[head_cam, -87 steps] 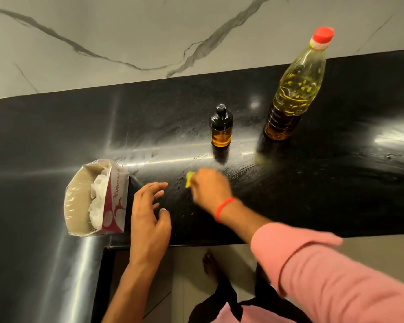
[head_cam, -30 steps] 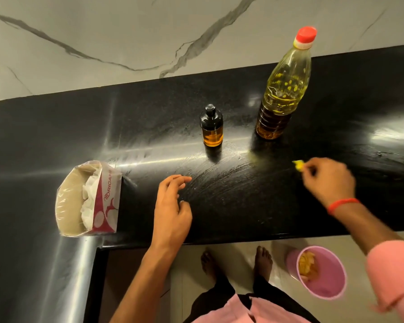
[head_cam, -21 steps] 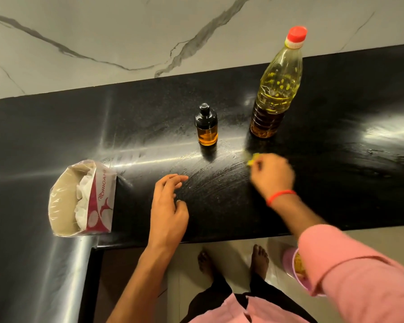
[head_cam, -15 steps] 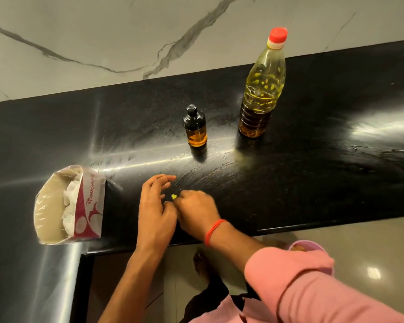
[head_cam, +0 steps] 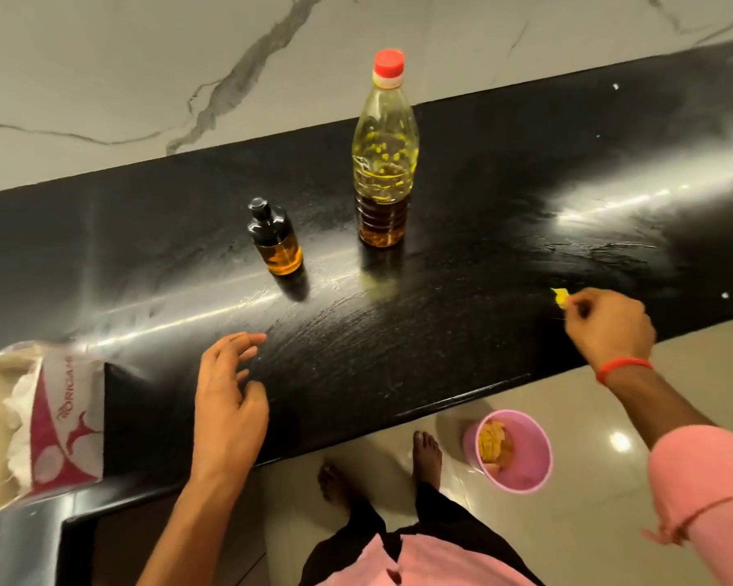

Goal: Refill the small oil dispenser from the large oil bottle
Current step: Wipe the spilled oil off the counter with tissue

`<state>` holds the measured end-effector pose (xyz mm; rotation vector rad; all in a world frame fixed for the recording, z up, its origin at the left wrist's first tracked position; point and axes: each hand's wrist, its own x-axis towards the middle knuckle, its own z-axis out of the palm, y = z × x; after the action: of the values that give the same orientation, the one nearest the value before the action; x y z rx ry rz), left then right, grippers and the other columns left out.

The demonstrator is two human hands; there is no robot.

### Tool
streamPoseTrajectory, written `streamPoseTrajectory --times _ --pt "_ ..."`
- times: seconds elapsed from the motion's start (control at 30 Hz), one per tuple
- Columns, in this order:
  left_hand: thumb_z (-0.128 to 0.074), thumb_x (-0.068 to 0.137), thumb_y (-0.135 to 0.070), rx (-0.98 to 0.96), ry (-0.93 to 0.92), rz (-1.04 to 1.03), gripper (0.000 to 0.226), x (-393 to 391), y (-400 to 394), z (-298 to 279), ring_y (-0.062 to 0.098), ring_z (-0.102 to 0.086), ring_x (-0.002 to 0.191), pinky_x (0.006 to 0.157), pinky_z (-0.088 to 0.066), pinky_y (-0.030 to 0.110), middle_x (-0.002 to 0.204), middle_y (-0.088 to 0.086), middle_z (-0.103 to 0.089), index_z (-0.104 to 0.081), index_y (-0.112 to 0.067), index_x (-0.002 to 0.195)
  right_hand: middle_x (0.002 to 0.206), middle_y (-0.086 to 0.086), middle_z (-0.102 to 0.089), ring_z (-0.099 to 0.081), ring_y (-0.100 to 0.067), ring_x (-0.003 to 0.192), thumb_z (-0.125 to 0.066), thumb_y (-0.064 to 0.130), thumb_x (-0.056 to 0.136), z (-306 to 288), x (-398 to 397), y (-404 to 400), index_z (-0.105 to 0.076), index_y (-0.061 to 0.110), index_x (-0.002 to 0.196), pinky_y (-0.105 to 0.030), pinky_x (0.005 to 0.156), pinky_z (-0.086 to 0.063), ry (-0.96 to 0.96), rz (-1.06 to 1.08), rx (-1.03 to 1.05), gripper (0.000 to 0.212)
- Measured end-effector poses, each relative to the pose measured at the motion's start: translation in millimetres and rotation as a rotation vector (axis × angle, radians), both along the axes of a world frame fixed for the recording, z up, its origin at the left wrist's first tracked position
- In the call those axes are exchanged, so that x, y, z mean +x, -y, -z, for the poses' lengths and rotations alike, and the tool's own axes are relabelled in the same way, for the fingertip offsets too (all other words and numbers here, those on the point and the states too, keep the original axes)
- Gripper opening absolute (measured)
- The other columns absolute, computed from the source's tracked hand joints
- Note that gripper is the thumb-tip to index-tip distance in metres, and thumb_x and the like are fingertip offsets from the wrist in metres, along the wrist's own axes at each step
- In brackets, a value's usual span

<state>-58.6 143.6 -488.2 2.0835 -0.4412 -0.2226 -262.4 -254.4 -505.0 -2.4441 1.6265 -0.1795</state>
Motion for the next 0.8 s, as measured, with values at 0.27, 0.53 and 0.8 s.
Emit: streamPoseTrajectory --times 0.27,0.53,0.8 --pt "-0.046 0.083 0.022 0.029 -0.013 0.032 0.074 -4.6 19.7 1.3 0.001 -0.054 0.126 0.105 -0.043 0.028 0.132 -0.007 -0.051 -0.058 -0.041 0.119 0.092 -0.014 -0.074 -0.069 -0.040 0.087 -0.063 0.028 0.092 9.8 39.6 -84.6 -0.079 0.015 0.093 -0.039 0.069 -0.053 0.172 -0.053 0.104 0.020" --pt "-0.043 0.076 0.026 -0.007 0.027 0.053 0.075 -0.4 37.9 2.8 0.016 -0.059 0.124 0.105 -0.048 0.042 0.129 0.000 -0.054 -0.059 -0.033 0.120 0.070 0.003 -0.065 -0.066 -0.018 0.065 -0.081 0.032 0.063 -3.3 119.7 -255.5 -0.072 0.019 0.070 -0.028 0.056 -0.044 -0.034 -1.209 0.160 0.017" --pt "-0.043 0.078 0.027 0.042 0.057 -0.049 0.083 -1.5 10.4 -4.0 0.009 -0.060 0.121 0.100 -0.051 0.030 0.128 0.001 -0.056 -0.056 -0.047 0.113 0.101 -0.006 -0.071 -0.070 -0.032 0.095 -0.058 0.023 0.093 -1.9 198.3 -166.5 -0.075 0.018 0.102 -0.036 0.077 -0.054 -0.028 -0.848 0.028 0.020"
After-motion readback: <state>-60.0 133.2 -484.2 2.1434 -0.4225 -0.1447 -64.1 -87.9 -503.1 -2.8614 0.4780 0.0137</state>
